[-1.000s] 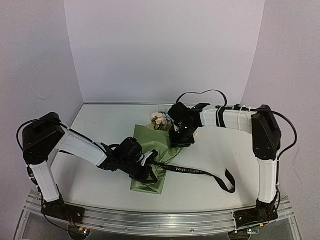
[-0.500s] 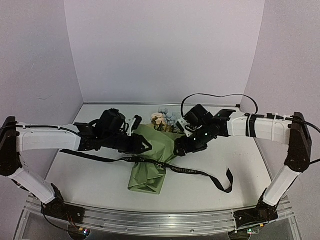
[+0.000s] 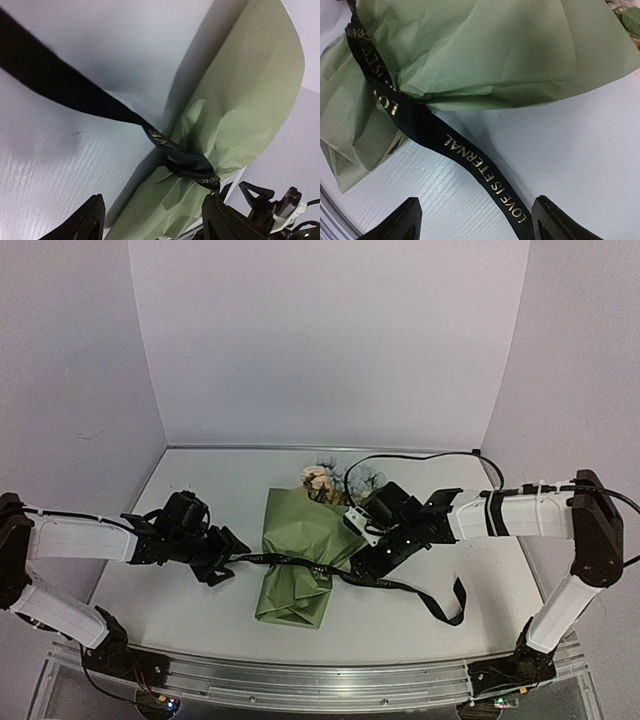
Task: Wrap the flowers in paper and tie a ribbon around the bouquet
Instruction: Adjust the folded bouquet at the center of the board, then tie the ribbon around the folded bouquet.
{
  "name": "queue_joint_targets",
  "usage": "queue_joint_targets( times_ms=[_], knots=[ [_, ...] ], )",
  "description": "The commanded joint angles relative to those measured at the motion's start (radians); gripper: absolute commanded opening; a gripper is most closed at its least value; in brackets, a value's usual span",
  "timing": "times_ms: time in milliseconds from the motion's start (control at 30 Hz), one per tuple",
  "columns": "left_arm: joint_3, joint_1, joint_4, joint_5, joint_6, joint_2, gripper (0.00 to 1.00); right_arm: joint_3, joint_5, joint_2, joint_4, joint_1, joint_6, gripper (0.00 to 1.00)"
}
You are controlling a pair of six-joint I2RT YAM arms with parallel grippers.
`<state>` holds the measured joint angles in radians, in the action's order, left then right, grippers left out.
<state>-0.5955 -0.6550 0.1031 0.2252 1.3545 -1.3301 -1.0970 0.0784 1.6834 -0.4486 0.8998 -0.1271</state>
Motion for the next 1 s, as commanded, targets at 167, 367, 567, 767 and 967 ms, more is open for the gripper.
queue_joint_targets(
  times_ms=[167,367,567,767,967],
  knots=[
    [0.04,0.001,-0.352,-0.086,0.445,-0.105,0.79,0.118,-0.109,-0.069,0.155,0.041,0.089,0.82],
    [0.019,0.0,-0.385,-0.112,0.482,-0.208,0.76,0.098,-0.105,-0.014,0.192,0.076,0.172,0.85],
    [-0.007,0.0,-0.357,-0.129,0.489,-0.244,0.67,0.015,-0.164,0.099,0.2,0.11,0.203,0.85],
    [-0.021,0.0,-0.388,-0.111,0.502,-0.304,0.63,-0.017,-0.26,0.166,0.231,0.133,0.209,0.84],
    [-0.04,0.0,-0.424,-0.103,0.5,-0.355,0.44,-0.038,-0.317,0.21,0.243,0.144,0.207,0.81]
  ],
)
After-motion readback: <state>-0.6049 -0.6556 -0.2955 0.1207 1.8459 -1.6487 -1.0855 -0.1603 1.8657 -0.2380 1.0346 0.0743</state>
